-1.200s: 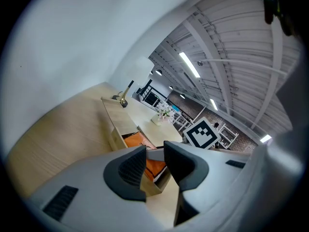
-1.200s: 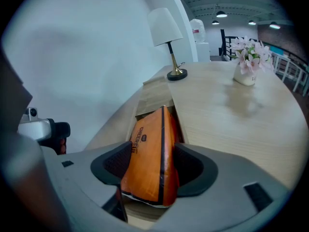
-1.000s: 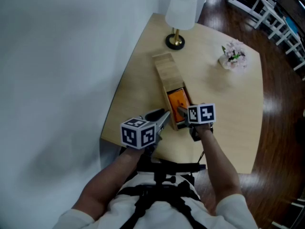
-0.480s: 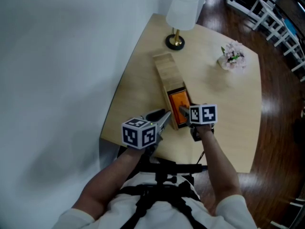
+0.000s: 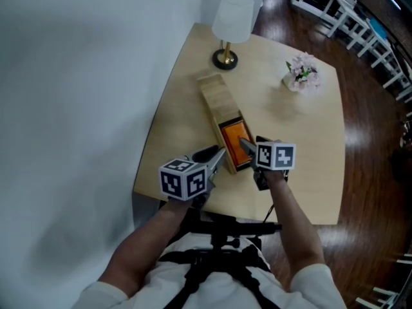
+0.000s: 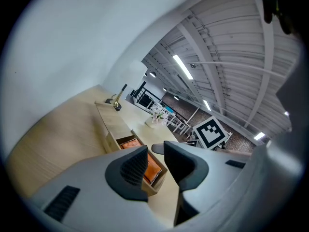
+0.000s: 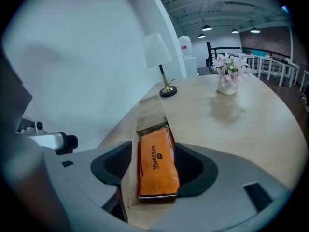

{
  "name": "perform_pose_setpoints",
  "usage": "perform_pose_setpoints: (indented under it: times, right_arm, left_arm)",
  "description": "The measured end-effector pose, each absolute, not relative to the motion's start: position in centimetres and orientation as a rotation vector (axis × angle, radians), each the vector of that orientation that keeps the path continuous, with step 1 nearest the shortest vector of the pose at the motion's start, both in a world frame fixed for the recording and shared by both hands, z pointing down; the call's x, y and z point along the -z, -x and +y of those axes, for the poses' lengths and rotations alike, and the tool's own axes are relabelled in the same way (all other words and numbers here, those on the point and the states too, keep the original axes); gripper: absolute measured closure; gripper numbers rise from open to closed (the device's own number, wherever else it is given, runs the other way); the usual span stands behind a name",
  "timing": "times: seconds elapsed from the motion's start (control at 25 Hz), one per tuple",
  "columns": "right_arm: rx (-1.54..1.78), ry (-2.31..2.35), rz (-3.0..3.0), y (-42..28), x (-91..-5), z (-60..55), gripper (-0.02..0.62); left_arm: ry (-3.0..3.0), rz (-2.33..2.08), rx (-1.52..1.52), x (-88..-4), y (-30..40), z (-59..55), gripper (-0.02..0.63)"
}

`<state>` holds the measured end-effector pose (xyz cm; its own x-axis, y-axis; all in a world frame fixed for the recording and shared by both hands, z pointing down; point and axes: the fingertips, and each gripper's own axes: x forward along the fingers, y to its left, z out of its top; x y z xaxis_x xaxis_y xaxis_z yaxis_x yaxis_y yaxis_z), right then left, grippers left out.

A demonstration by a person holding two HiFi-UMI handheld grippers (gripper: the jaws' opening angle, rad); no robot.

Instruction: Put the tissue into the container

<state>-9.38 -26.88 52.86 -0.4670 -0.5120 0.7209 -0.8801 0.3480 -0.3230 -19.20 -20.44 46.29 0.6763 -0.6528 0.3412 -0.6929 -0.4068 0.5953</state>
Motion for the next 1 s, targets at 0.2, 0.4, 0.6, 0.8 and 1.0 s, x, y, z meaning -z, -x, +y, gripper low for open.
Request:
perform_pose_setpoints:
  times: [0.2, 0.4, 0.6, 0.8, 1.0]
  right_arm:
    - [-0.955, -1.285, -2.157, 8.9, -50.0, -26.1, 0.319]
    - [-0.923, -1.356, -2.195, 8.6, -47.0, -24.8, 0.319]
    - [-0.894, -1.394, -2.215, 7.8, -44.8, -22.5, 0.319]
    - [-0.861, -1.405, -2.237, 5.9, -43.8, -21.0, 0.319]
    - [-0.855, -1.374, -2.284, 3.6, -43.3, -19.8, 0.319]
  left_arm:
    - [-2.217, -1.017, -0.077, -44.8, 19.7, -20.6, 0.503]
    - [-2.261, -0.976, -0.07, -43.6, 20.1, -20.2, 0.503]
    - [-2.3, -0.92, -0.083, -42.2, 19.3, -18.7, 0.503]
    - [-2.323, -0.911, -0.101, -41.2, 18.2, -17.2, 0.503]
    - [-2.325, -0.954, -0.108, -40.3, 17.0, -15.9, 0.505]
